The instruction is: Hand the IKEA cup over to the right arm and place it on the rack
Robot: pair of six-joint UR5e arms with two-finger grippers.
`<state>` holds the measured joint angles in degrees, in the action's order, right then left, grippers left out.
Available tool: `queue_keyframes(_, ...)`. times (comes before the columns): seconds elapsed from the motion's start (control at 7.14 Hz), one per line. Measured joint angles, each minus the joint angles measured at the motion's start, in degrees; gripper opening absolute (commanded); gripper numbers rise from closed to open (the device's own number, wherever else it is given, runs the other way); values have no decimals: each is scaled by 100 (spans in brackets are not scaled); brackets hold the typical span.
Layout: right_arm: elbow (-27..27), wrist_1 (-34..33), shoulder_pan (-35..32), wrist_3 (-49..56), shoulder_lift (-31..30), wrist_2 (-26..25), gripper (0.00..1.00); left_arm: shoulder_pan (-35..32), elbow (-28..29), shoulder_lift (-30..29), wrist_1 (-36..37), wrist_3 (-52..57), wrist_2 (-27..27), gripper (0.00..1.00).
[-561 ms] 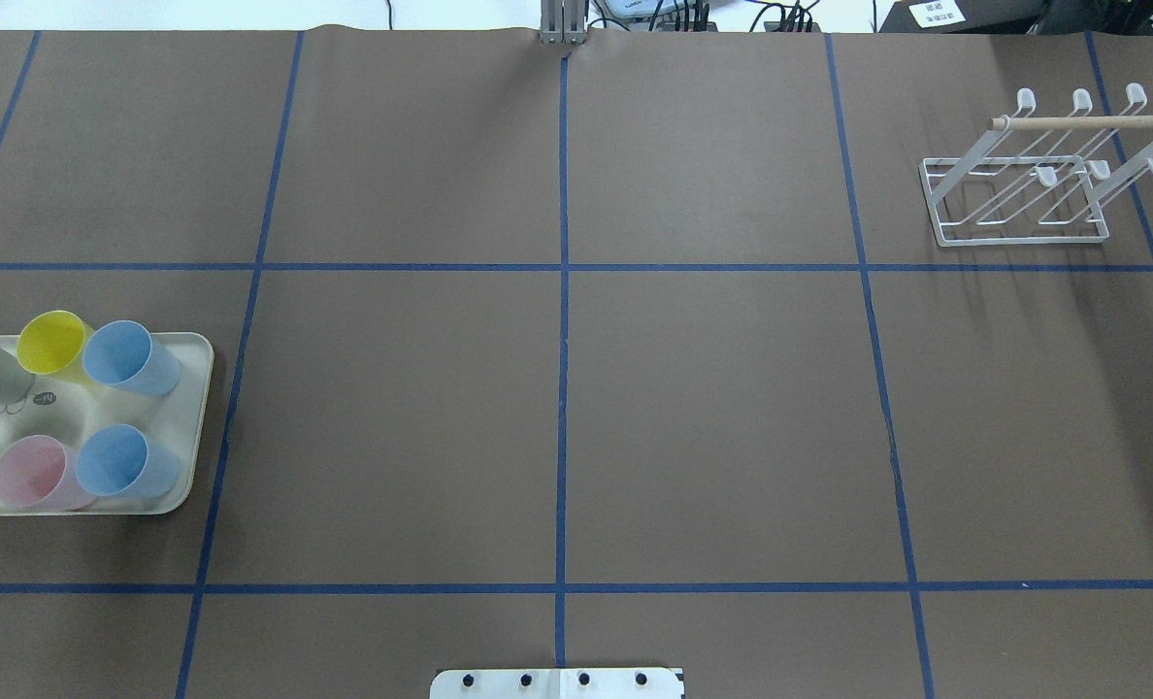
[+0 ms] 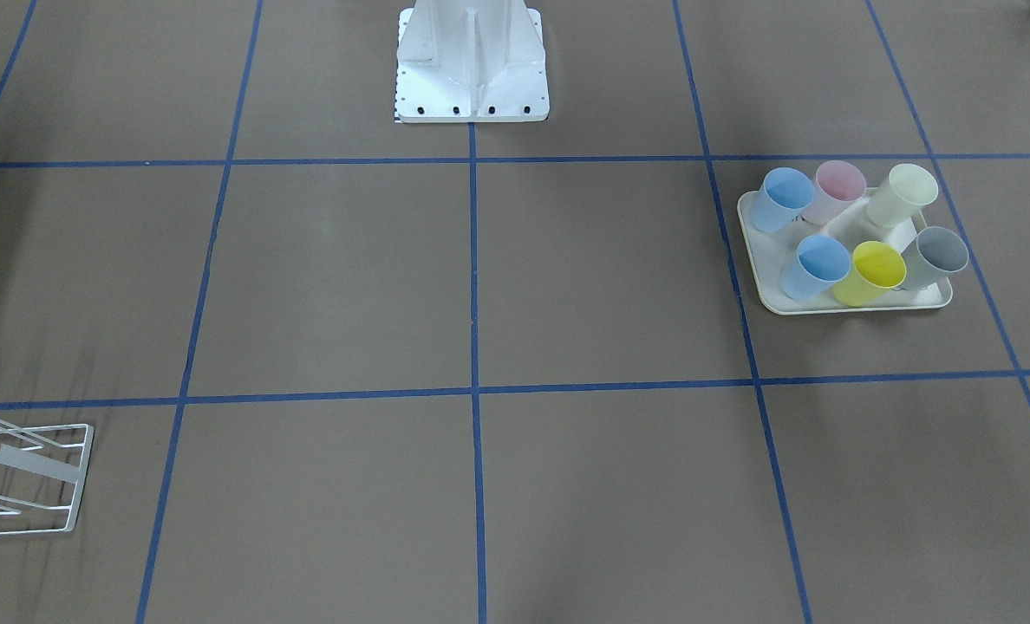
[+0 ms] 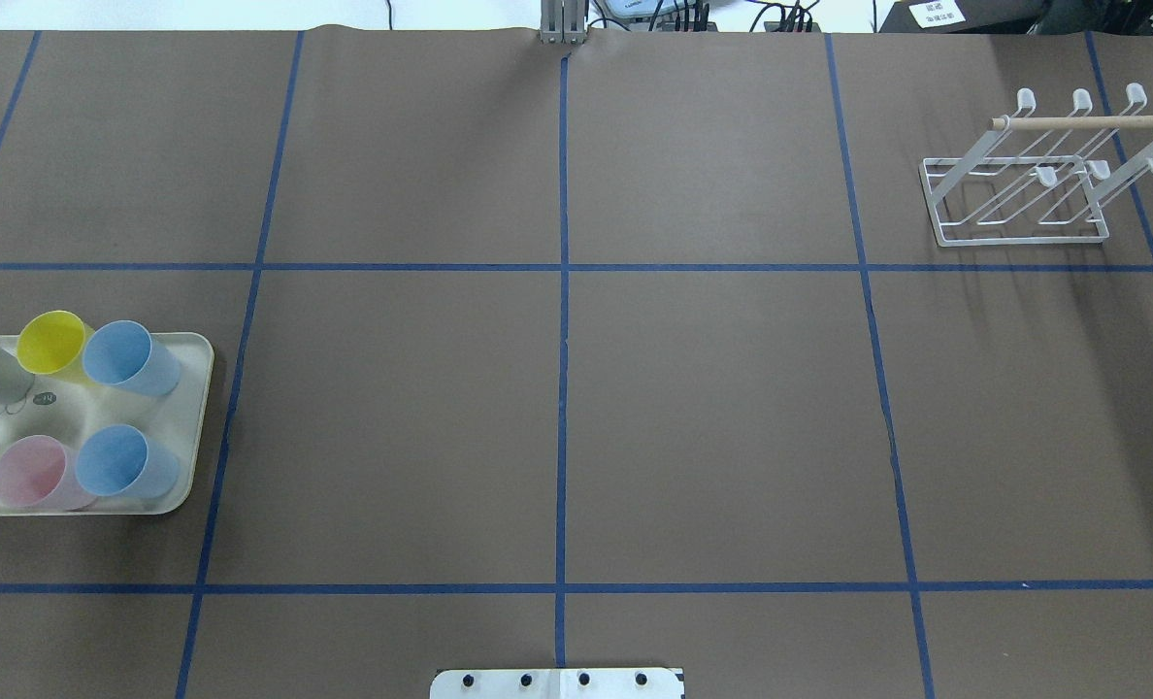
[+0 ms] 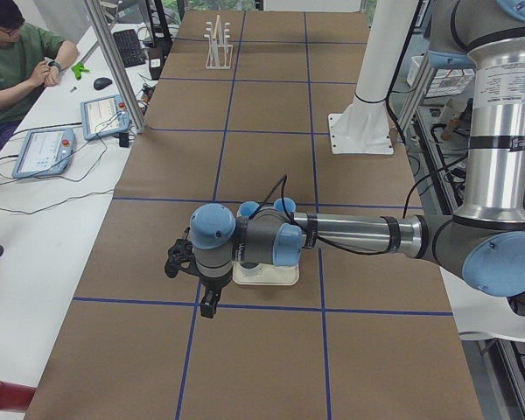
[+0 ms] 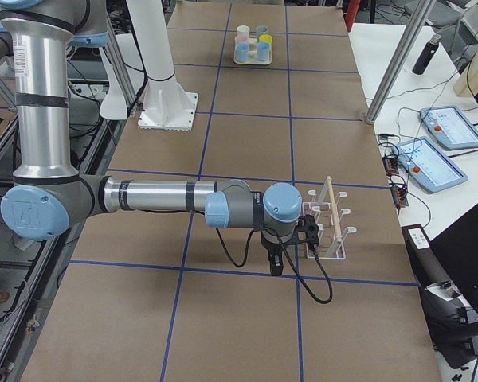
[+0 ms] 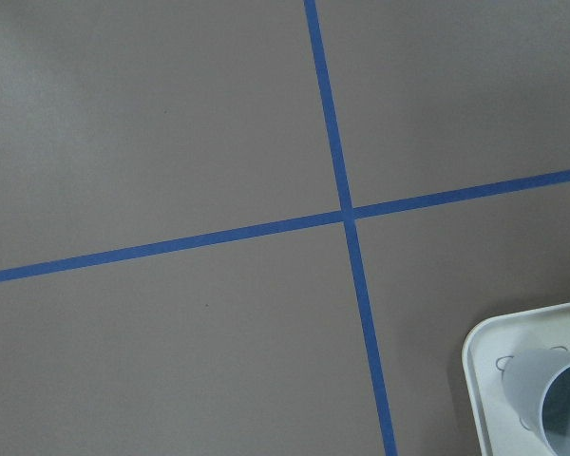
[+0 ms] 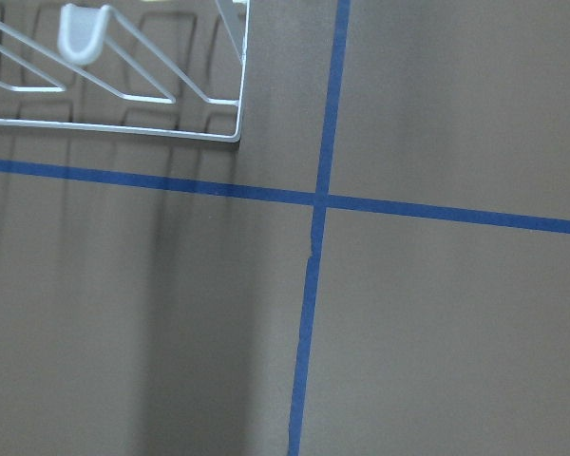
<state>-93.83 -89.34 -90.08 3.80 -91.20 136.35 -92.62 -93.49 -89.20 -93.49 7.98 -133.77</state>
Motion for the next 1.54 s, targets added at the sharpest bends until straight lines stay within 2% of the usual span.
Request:
queue_keyframes(0.56,-406,4,27,-193,223,7,100,39,37,-13,-195,-700,-65,100)
queue_keyframes(0.98,-454,10,229,-791,464,27,100,95,23,369,-1158,-1114,-345,100)
queue_keyframes(1.26,-449,26,266,-858,429,42,100,117,64,468,-1393,-1234,-401,100)
queue_keyframes(1.54,-305,418,261,-855,116,30,100,155,241,381,-1385,-1172,-356,100)
